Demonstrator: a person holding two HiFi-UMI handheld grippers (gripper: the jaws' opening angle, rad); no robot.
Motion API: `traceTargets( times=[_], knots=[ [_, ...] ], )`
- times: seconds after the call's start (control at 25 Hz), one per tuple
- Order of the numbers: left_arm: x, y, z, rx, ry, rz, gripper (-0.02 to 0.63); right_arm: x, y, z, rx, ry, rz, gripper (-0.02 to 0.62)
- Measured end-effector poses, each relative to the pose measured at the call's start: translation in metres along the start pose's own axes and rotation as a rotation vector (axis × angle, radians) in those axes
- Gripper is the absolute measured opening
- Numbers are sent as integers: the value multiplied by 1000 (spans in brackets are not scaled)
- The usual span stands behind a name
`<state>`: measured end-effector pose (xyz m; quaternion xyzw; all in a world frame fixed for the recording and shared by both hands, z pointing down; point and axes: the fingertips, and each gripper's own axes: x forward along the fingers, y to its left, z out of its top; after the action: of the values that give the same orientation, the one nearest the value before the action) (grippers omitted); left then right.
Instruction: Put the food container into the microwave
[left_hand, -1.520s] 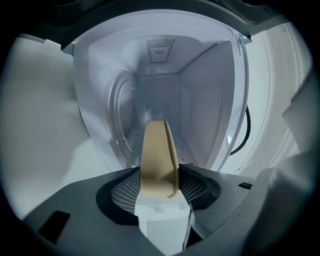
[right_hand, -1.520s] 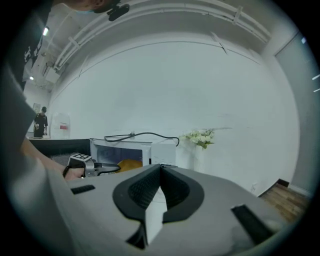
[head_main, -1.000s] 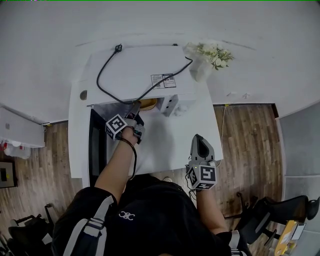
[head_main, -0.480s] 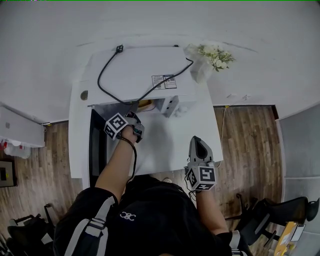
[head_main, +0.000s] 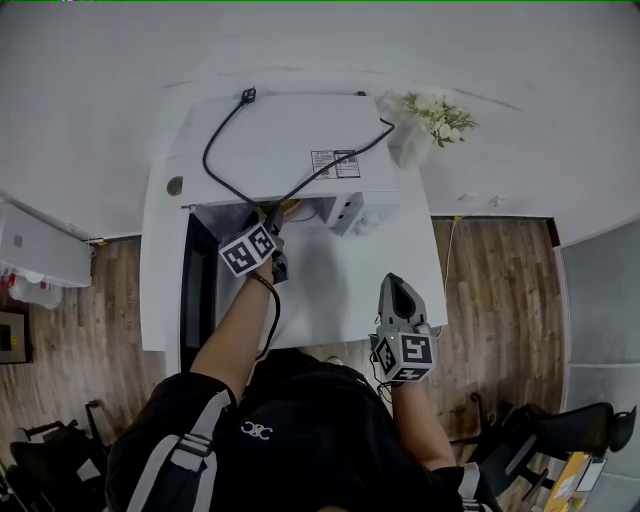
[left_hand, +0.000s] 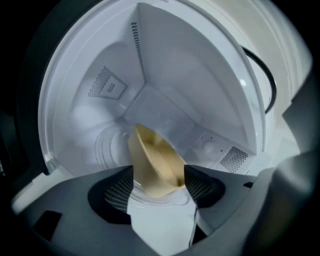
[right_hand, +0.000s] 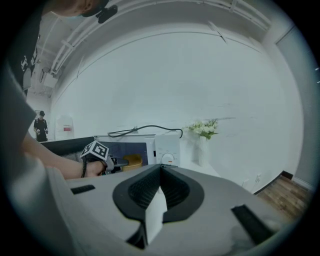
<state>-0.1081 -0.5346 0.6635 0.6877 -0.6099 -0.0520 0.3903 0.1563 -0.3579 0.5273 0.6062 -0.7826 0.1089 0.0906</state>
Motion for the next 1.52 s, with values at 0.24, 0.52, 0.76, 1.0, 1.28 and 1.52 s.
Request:
traceTargets(
  times=[0.24,0.52,0.76,1.0,1.28,1.52],
  knots=[
    [-15,1,9,227,-47,80,373,5,3,-2,3,4,23,5],
    [-61,-22,19,519,-162,110,104,16,13,3,11,-22,81,5],
    [-110,-61,15,654,-201,72,72,21,28,16,15,-66,160,5],
    [-155,-98,14,668,-236,40,41,19,44,39,30,-154,240,5],
    [-208,-116,6,609,-256,65,2,14,59,50,7,-186,294,3],
    [-231,-122,-4,603,-266,64,2,8,73,41,-27,-160,359,3]
  ],
)
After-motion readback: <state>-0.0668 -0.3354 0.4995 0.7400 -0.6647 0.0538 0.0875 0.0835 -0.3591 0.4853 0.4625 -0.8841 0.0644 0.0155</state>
